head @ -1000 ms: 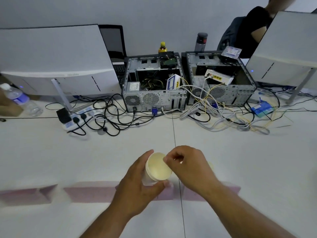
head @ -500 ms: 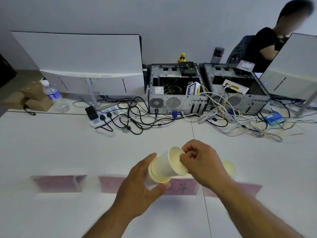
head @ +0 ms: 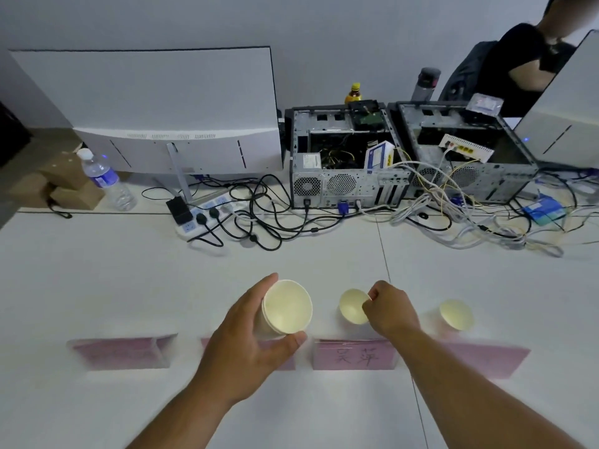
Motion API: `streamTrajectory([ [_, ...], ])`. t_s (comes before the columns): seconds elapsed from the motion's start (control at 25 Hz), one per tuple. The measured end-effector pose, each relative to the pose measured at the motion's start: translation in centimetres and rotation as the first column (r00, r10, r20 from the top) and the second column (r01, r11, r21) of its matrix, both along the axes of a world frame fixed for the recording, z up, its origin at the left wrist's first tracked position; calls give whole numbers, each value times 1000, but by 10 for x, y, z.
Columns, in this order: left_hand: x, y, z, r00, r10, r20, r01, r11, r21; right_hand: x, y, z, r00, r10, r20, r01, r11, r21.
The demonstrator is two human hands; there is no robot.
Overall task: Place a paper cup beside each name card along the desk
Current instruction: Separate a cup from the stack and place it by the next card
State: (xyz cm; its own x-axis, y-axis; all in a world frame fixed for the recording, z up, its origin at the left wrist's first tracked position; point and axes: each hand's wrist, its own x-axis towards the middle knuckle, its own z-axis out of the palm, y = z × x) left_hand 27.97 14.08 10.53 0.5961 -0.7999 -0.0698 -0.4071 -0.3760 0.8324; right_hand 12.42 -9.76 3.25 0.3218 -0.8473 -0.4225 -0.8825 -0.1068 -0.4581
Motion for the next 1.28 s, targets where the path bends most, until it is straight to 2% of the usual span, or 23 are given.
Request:
streamTrajectory([
  [0.24,14,-7,-7,998,37,-44,-35,999,37,8,-5,-34,997,14,-76,-10,998,63],
  [0.32,18,-6,-7,998,34,-47,-32,999,42,7,-4,-23,992,40,-124,-34,998,44],
  [0.36,20,-5,-7,999,30,-44,-28,999,44,9,1,-10,995,29,-96,-27,1000,14],
  [0.44,26,0,-5,999,23,-40,-21,999,35,20,19,29,990,-30,137,33,999,-16],
  [0.48,29,4,-4,999,19,-37,-18,999,32,29,34,54,952,-43,302,31,999,45],
  [0.52,29,7,-4,999,15,-33,-14,999,38,39,52,76,903,-22,430,-39,990,134],
  [0.56,31,14,-2,999,12,-36,-10,999,42,50,75,96,868,35,495,-146,971,189],
  [0.64,36,30,3,998,13,-55,-12,1000,25,67,113,118,829,177,531,-280,952,120],
  [0.96,78,123,12,998,-70,7,70,997,-35,117,213,133,880,198,432,-189,980,-65],
  [1.12,100,139,9,994,-103,34,105,991,-80,128,236,144,892,143,428,-132,990,-57],
  [1.2,111,139,4,995,-95,44,97,993,-64,130,230,152,876,65,479,-30,996,-79],
  [1.28,120,140,0,998,-53,41,54,998,-36,129,205,152,827,-74,557,159,982,-105],
])
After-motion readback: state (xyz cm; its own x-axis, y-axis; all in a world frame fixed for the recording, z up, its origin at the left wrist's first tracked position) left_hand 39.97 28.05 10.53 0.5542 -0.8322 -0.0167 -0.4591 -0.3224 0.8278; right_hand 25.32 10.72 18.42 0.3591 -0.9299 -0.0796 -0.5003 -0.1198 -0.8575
